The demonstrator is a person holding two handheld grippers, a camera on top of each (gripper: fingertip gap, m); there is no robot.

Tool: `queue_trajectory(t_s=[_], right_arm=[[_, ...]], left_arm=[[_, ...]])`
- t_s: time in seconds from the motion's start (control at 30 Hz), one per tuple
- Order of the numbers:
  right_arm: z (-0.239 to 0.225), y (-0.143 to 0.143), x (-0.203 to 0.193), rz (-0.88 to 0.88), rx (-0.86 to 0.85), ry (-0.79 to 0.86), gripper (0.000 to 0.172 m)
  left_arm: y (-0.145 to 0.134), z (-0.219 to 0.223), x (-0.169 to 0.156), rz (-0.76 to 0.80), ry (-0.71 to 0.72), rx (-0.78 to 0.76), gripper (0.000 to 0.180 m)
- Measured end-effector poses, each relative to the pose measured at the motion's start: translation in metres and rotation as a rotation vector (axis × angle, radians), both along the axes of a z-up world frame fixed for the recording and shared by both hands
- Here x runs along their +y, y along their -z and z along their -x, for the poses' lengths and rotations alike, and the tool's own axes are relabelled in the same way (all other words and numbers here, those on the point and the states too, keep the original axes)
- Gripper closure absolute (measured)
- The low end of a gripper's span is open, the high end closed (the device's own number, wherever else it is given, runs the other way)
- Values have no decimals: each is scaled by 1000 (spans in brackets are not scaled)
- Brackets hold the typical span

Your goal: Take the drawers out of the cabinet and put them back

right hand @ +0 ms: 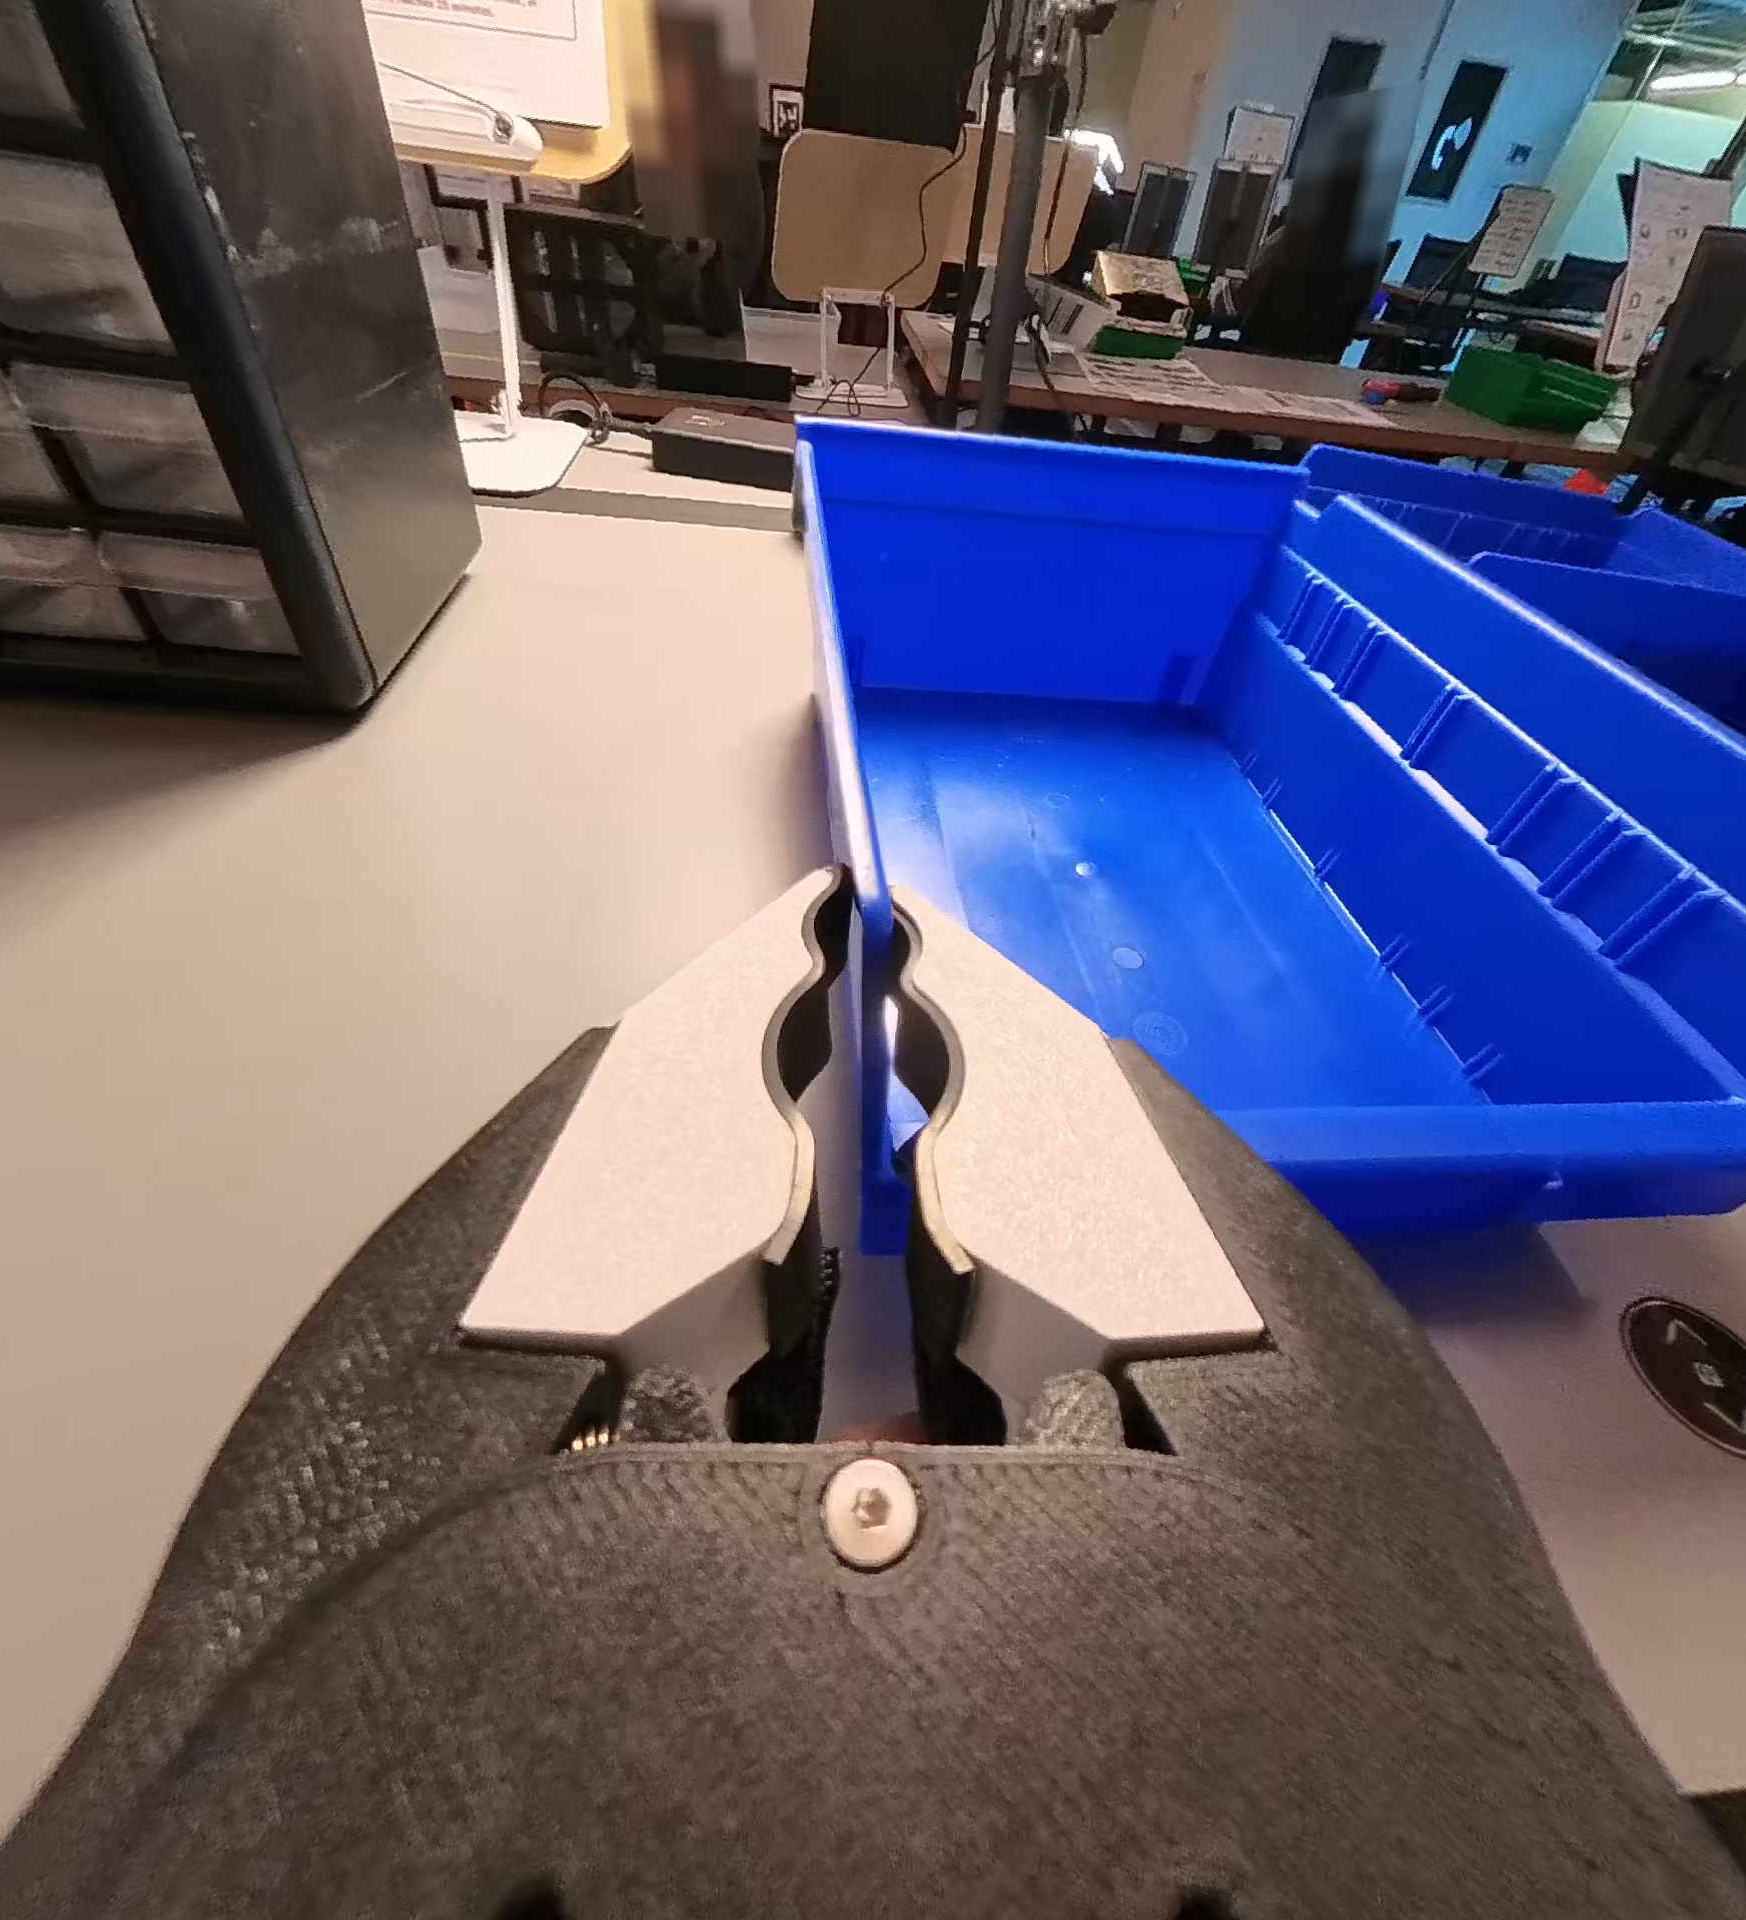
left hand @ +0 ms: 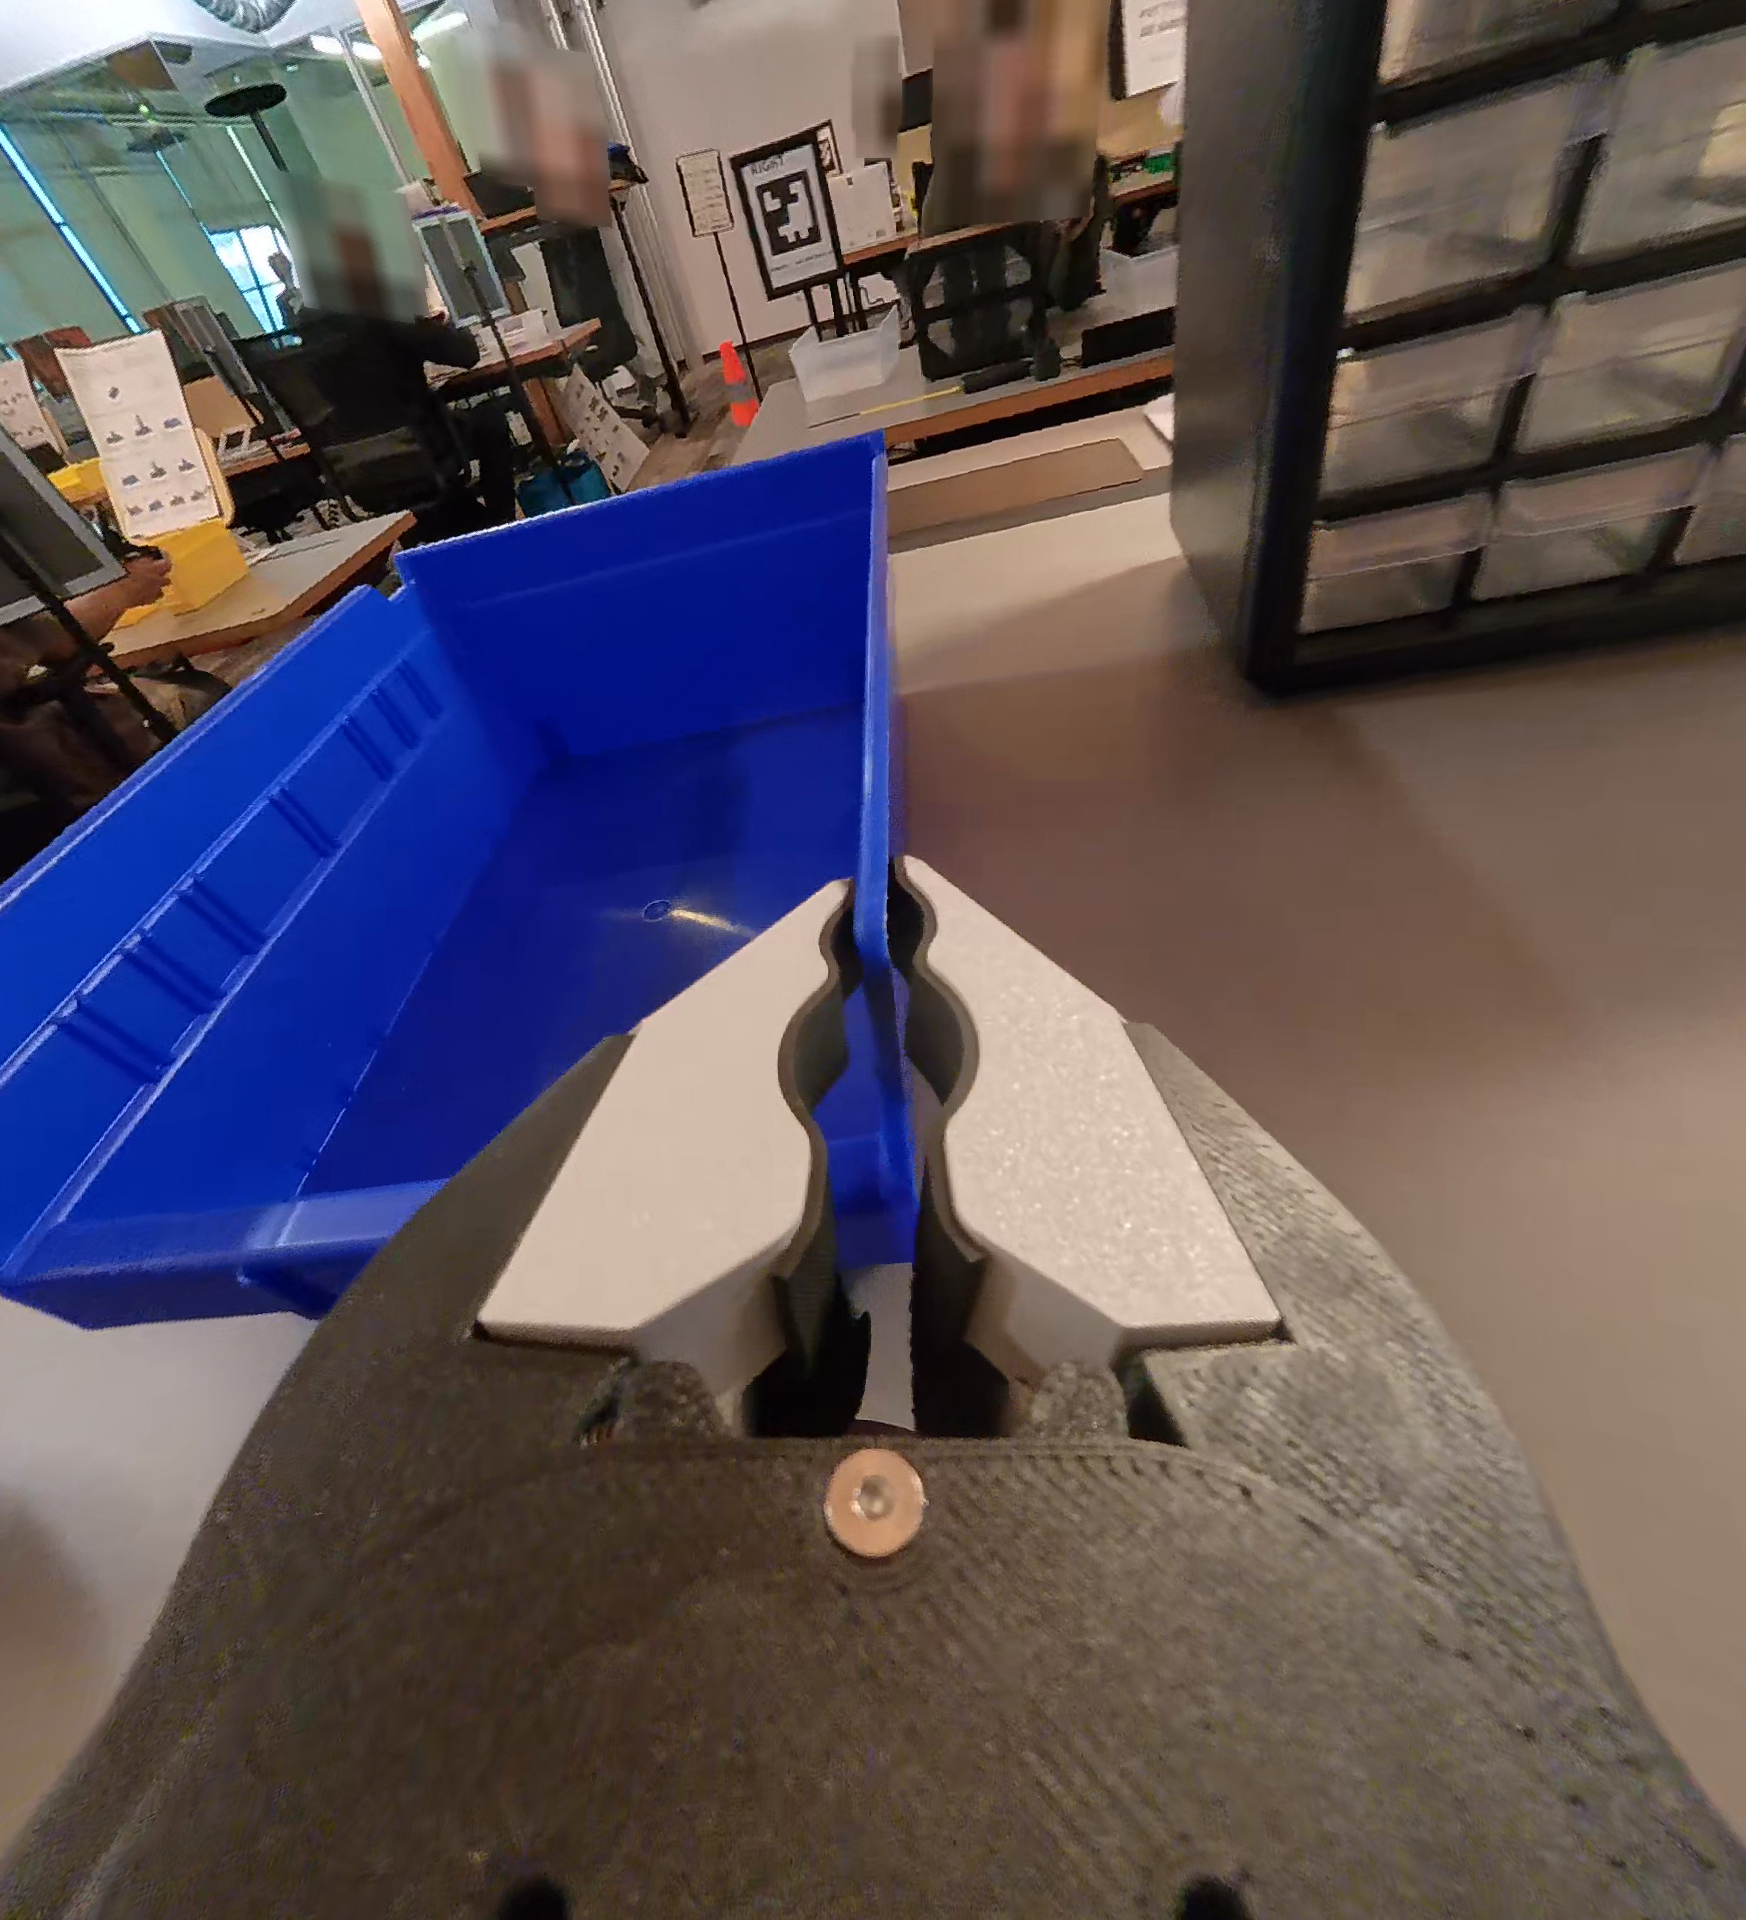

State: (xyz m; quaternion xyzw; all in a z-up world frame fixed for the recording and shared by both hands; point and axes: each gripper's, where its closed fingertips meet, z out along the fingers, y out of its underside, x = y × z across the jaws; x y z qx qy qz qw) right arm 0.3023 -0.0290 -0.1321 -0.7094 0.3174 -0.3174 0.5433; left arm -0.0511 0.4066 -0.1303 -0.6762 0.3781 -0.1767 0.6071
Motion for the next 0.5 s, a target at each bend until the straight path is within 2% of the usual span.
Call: queue_trajectory(t_s=[0.5], right_arm=[[-6, 1, -6, 11, 5, -3, 166]], left_arm=[[1, 21, 53, 36, -29, 2, 179]])
